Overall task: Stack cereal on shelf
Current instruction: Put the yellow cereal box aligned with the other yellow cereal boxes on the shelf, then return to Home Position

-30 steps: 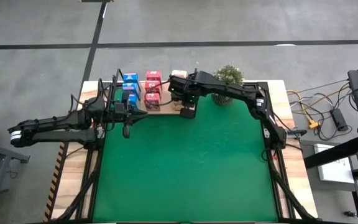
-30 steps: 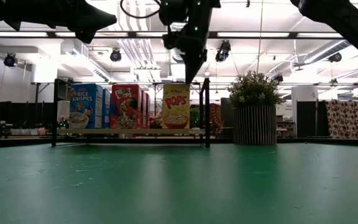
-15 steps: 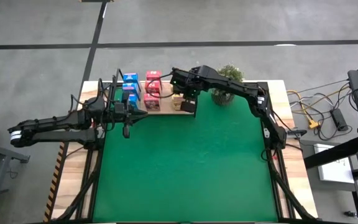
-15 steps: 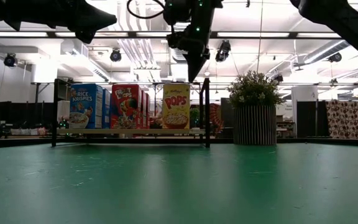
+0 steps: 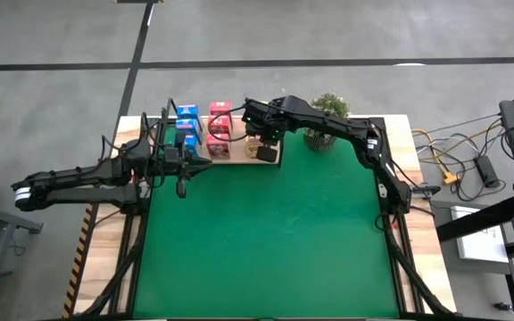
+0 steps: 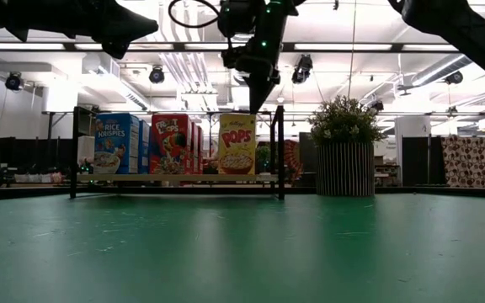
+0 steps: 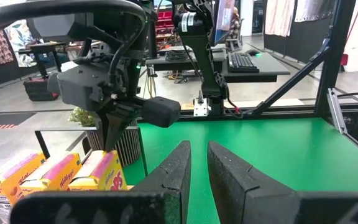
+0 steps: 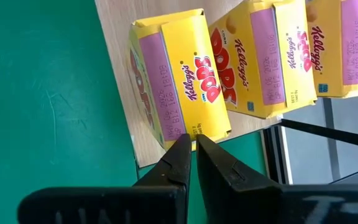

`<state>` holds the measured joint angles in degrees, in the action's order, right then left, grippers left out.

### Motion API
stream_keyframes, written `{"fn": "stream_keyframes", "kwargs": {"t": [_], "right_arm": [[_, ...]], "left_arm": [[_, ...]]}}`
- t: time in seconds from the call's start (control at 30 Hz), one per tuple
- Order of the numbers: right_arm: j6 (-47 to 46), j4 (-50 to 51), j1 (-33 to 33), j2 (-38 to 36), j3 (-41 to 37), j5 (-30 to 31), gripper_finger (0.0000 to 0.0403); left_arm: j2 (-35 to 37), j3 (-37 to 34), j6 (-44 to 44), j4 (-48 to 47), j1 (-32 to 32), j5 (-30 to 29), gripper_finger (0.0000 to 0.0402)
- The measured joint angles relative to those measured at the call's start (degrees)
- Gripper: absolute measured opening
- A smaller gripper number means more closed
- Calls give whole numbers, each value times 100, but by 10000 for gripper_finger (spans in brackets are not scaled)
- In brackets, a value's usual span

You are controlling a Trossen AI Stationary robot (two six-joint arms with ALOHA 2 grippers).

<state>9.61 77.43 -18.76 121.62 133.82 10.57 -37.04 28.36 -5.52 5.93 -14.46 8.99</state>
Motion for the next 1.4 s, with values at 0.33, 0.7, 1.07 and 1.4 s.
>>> {"fn": "stream_keyframes", "kwargs": {"t": [0.33,0.7,1.07,1.4], "right_arm": [[-68,0,13,-4,-6,-7,18],[-129,24,88,-34,109,-6,18],[9,0,378,-253,109,-9,18],[114,-79,707,-446,88,-504,17]], "left_arm": [[0,0,0,1,1,0,36],[24,0,-101,-60,0,0,36],[699,0,-301,-830,2,0,36],[1680,0,-237,-1735,2,-1,36]]}}
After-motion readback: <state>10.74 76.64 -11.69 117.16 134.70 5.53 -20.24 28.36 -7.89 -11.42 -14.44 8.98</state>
